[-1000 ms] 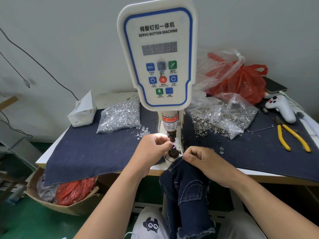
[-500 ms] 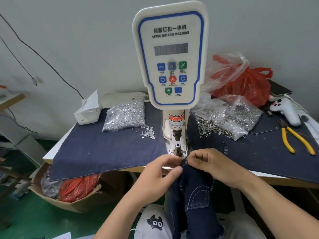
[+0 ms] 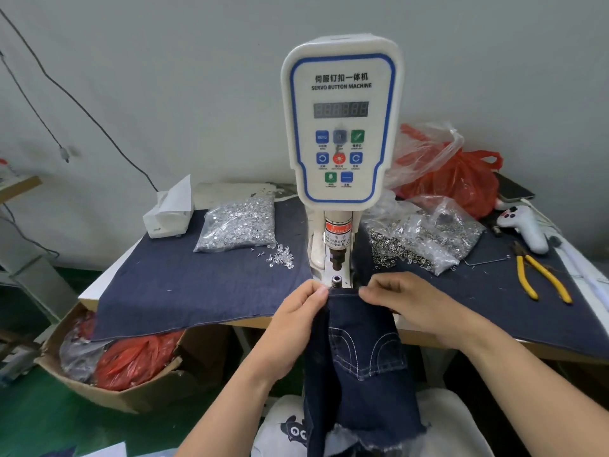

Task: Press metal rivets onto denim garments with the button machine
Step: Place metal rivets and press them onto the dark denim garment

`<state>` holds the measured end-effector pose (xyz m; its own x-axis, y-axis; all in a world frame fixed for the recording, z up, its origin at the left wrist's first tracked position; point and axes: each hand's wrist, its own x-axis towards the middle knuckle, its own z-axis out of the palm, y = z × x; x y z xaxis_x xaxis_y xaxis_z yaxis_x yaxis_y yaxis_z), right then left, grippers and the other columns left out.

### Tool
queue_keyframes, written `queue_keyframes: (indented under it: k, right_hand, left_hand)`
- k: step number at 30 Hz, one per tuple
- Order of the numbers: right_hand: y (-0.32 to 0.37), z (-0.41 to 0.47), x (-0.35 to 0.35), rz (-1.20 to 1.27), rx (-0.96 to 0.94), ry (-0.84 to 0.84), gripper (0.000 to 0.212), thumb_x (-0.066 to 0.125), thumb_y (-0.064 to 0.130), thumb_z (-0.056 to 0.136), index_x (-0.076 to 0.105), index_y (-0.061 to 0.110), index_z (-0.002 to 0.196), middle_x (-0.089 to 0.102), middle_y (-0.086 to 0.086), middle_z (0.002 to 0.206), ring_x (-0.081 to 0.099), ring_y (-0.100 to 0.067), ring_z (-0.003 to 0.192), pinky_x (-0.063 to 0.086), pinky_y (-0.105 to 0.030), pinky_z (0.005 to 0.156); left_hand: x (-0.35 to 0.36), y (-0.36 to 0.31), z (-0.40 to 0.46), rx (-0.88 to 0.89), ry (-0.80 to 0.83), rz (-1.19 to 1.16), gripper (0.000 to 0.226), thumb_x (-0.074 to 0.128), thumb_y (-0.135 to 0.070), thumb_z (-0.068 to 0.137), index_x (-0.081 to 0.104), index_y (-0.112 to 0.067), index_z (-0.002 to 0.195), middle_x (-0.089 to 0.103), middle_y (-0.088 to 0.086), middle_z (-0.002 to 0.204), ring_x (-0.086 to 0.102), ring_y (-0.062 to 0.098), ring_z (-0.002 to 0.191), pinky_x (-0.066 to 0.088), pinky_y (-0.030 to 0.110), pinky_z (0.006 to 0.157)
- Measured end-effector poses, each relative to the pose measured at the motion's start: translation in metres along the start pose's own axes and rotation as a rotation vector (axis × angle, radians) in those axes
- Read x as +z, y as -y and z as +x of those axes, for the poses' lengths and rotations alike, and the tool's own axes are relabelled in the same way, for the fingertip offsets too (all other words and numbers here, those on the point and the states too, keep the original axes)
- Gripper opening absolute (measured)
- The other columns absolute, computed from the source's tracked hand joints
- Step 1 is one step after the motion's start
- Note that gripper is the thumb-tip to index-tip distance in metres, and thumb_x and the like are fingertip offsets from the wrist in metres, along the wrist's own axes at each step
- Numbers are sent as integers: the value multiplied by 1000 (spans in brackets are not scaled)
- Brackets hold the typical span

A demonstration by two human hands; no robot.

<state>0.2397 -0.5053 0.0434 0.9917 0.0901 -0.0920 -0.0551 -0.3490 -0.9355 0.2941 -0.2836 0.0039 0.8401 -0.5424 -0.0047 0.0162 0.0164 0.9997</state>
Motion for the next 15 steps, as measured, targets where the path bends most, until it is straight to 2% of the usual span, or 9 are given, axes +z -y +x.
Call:
queue_keyframes:
  k: [3, 5, 8, 10, 15]
  right_hand:
    - [-6, 7, 5, 156, 58, -99, 35, 66, 38, 99, 55, 18, 72, 48, -8, 78, 42, -22, 78, 30, -38, 75]
    - [-10, 12, 10, 194, 82, -157, 33, 66, 34, 99, 57, 20, 70, 51, -6, 76, 45, -21, 79, 31, -38, 77]
    - [-14, 19, 13, 238, 93, -199, 32, 65, 34, 99, 58, 23, 69, 50, -5, 76, 45, -19, 78, 31, -38, 77]
    - [-17, 23, 12, 258, 99, -202, 32, 63, 34, 99, 58, 24, 69, 50, -4, 75, 45, -17, 76, 31, -37, 76]
    - [-20, 29, 10, 245, 108, -215, 27, 63, 43, 91, 53, 24, 74, 42, -5, 78, 40, -17, 77, 28, -37, 75]
  left_hand:
    - [8, -6, 15, 1, -130, 316, 37, 43, -37, 112, 50, -9, 89, 54, -6, 83, 50, 11, 80, 43, 34, 78]
    - [11, -8, 22, -15, -195, 420, 36, 40, -32, 112, 39, -14, 80, 46, -6, 77, 42, 9, 73, 37, 30, 69]
    - [10, -8, 30, 4, -250, 466, 38, 42, -29, 111, 34, -20, 76, 40, -8, 72, 35, 3, 62, 32, 22, 57]
    - [7, -7, 36, -5, -265, 466, 39, 43, -30, 111, 34, -21, 74, 40, -10, 70, 35, 3, 61, 32, 21, 56]
    - [3, -3, 43, -59, -248, 422, 42, 46, -33, 110, 36, -24, 70, 40, -15, 65, 38, 8, 66, 33, 33, 64]
